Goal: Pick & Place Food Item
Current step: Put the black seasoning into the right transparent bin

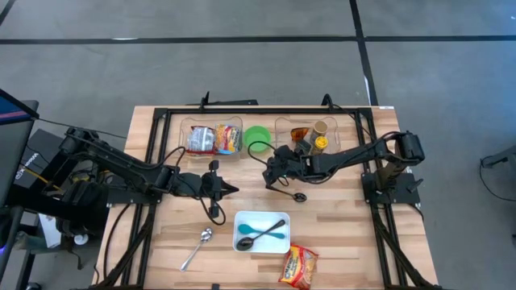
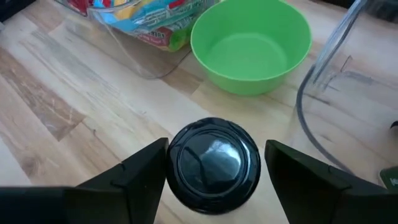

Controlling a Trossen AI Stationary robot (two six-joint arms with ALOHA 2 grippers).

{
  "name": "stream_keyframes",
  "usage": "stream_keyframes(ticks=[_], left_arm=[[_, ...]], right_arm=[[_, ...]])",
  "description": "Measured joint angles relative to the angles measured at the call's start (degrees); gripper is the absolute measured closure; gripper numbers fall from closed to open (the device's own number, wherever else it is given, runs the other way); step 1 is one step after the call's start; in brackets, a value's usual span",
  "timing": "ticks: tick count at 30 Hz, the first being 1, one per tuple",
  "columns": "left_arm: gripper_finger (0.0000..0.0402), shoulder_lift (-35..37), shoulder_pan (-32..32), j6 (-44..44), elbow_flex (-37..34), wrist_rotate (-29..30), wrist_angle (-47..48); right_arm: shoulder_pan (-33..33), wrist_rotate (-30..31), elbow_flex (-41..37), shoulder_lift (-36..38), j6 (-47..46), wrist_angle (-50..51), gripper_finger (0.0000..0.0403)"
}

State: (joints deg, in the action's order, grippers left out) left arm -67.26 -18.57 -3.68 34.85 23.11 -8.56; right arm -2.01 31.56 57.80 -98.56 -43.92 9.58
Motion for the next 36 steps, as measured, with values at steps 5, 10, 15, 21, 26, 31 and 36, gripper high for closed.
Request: stream_keyframes(ticks=[5, 10, 15, 21, 26, 31, 36], left_arm=[[0.0398, 0.0, 0.02, 0.0, 0.0, 0.0, 0.0], [0.0398, 0.01, 0.01, 0.0, 0.0, 0.0, -0.01], [0.0398, 0.02, 0.0, 0.0, 0.0, 0.0, 0.0], [0.0398, 0.01, 0.0, 0.0, 0.0, 0.0, -0.01], [0.0398, 0.02, 0.0, 0.0, 0.0, 0.0, 0.0], [0.0398, 0.01, 0.02, 0.0, 0.0, 0.0, -0.02], [0.0398, 0.01, 0.02, 0.0, 0.0, 0.01, -0.02]], right_arm=[[-0.01, 0.07, 0.0, -0.17, 0.9, -0.02, 0.0143], [-0.04, 1.2, 0.0, -0.17, 2.43, -0.14, 0.0143], [-0.08, 1.5, 0.0, -0.17, 3.01, -0.19, 0.0143], [-0.17, 1.5, 0.0, -0.2, 4.07, -0.17, 0.0143], [-0.17, 1.47, 0.0, -0.81, 6.62, -0.43, 0.0143], [-0.17, 0.76, 0.12, -2.38, 6.92, -1.6, 0.0143], [0.22, -0.27, 0.02, -3.91, 7.05, -2.71, 0.0143]])
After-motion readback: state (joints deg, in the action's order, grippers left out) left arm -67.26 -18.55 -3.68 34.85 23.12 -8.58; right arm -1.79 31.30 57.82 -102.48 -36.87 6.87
